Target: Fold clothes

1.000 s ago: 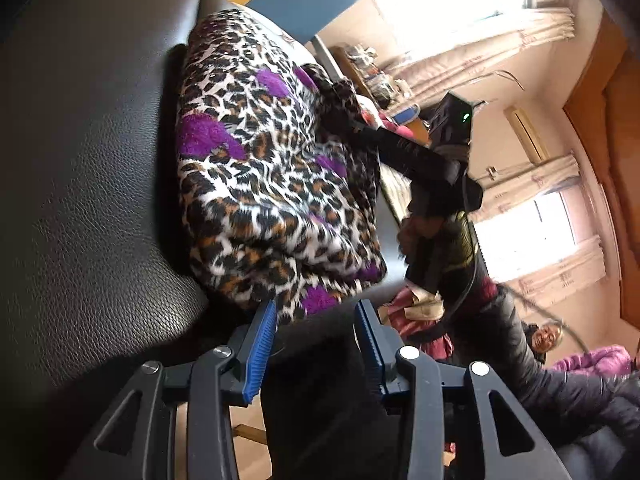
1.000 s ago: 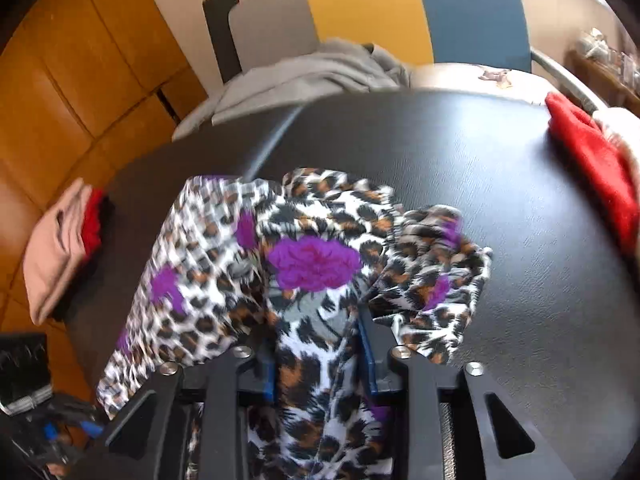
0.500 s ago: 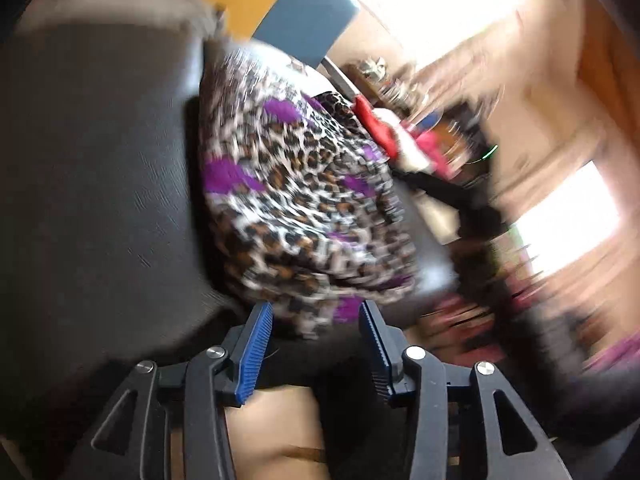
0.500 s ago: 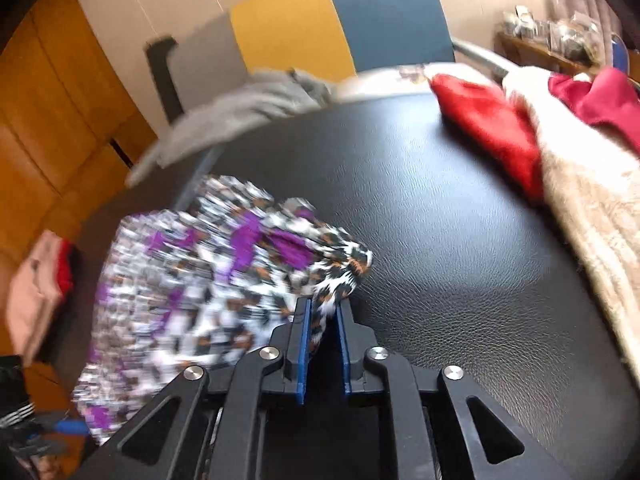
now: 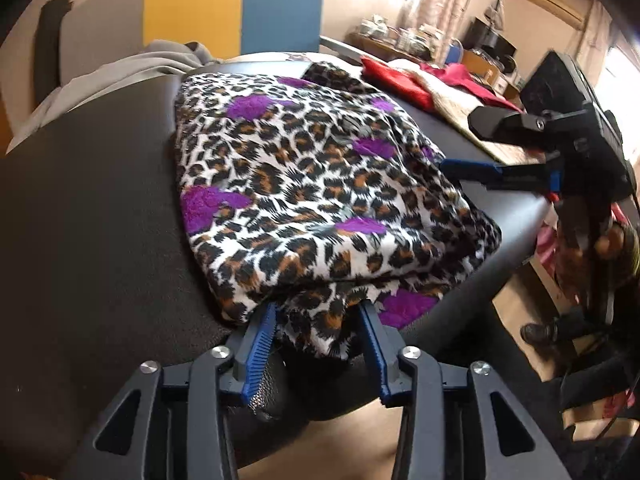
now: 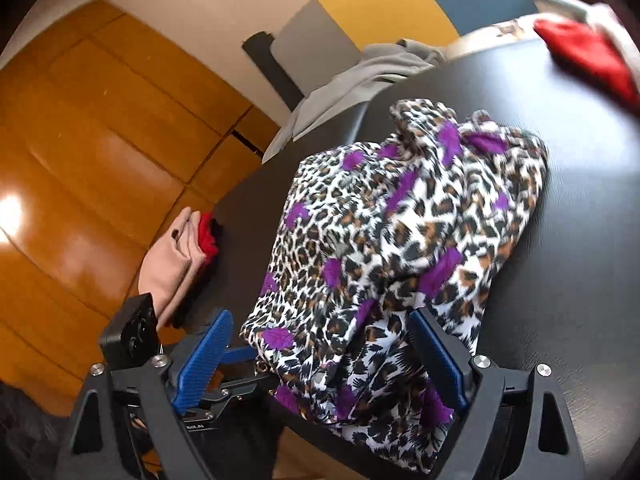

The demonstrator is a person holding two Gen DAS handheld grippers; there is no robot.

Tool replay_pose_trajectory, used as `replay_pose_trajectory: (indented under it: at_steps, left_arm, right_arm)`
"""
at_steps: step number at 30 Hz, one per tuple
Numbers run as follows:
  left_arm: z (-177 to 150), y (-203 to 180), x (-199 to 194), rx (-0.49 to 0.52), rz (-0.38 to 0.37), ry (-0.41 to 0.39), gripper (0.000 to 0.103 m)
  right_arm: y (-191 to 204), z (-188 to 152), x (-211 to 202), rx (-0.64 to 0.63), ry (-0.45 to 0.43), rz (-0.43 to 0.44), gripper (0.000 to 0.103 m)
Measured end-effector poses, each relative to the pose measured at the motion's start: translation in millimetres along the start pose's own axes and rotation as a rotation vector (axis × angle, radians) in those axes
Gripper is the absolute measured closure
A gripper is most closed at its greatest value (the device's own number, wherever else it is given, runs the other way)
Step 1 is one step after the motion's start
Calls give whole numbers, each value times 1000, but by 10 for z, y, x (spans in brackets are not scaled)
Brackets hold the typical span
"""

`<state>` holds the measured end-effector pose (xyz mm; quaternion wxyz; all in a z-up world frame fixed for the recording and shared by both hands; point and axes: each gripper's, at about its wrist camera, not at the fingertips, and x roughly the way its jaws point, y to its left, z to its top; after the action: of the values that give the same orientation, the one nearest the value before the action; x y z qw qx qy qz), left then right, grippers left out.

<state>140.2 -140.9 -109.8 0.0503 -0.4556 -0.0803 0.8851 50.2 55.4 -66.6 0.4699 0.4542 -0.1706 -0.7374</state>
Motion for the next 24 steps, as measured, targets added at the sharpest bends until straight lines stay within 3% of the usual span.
replay_pose_trajectory:
  at_steps: [4, 7, 8, 9, 10, 13, 17, 22, 24]
  left_arm:
    - [-14, 98, -30, -19, 33, -6, 91]
    - [-64, 150, -145, -24, 27, -35, 99]
    - [-75, 156, -186, -26, 13, -49, 99]
    - [-79, 144, -249, -17, -2, -72, 99]
    - [-79, 124, -325, 0, -18, -101, 99]
    - [-120, 130, -573, 37, -43, -160, 100]
    - [-300, 207, -681, 118, 10, -157, 99]
    - [-573, 302, -501, 174, 63, -58, 99]
    - [-668, 294, -494, 182, 69, -41, 99]
  right_arm:
    - [36, -22, 4, -9, -29, 12, 14]
    - [7, -30, 145, 1, 11, -35, 28]
    - [-14, -48, 210, 14, 31, -56, 52]
    - [-28, -67, 273, 27, 48, -74, 84]
    - [-11, -76, 305, 25, 53, -90, 98]
    - [117, -68, 279, -7, 20, -121, 99]
    - [196, -73, -89, 2, -80, -105, 99]
    - [-90, -339, -14, 32, 19, -203, 100]
    - [-132, -362, -3, 34, 12, -212, 102]
